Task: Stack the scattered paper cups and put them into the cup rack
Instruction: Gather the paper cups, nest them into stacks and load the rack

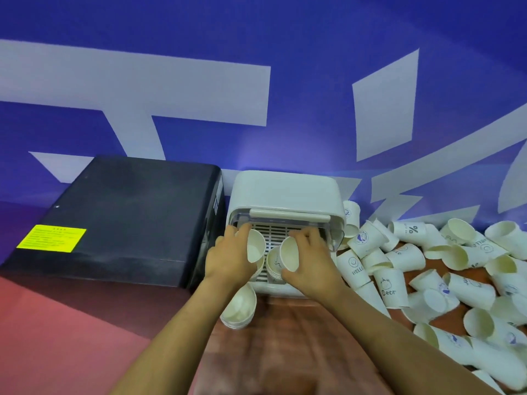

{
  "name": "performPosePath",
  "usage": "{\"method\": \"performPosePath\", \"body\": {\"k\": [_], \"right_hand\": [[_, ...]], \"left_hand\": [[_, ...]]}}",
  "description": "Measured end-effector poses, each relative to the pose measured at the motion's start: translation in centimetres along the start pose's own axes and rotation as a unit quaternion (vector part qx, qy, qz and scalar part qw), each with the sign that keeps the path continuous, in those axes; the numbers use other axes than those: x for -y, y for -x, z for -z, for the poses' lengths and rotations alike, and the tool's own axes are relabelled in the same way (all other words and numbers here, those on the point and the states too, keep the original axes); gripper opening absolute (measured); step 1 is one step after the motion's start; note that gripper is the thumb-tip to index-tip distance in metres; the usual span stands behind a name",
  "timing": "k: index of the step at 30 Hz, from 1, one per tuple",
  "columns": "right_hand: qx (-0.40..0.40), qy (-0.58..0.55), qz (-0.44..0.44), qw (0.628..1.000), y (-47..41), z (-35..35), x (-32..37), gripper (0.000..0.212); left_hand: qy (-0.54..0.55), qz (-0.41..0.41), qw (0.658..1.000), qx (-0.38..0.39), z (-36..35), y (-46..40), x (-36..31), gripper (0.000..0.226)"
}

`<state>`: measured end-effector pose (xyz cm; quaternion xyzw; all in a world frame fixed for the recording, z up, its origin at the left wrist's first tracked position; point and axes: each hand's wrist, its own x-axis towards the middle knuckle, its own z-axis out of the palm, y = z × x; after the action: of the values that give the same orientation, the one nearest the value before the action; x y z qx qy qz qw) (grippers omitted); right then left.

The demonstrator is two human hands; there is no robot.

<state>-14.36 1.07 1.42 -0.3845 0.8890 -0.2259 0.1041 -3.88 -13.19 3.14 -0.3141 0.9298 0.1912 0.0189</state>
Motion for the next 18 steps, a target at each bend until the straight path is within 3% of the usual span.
{"method": "performPosePath", "body": {"k": [6, 14, 18], "right_hand": [[0.027, 0.064, 0.011, 0.998, -0.7, -1.6, -0.5, 0.075], [0.046, 0.011, -0.025, 0.999, -0.9, -2.7, -1.5, 0.079], [0.057, 0.023, -0.034, 0.998, -1.0, -3.1, -1.7, 0.084]], "left_hand": [[-0.008, 0.008, 1.0, 0.017, -1.6, -0.9, 0.9, 0.071], [-0.037, 0.018, 0.998, 0.053, -2.4, -2.3, 0.9, 0.07], [-0.054, 0.026, 0.993, 0.106, -3.2, -2.8, 1.0, 0.083]]}}
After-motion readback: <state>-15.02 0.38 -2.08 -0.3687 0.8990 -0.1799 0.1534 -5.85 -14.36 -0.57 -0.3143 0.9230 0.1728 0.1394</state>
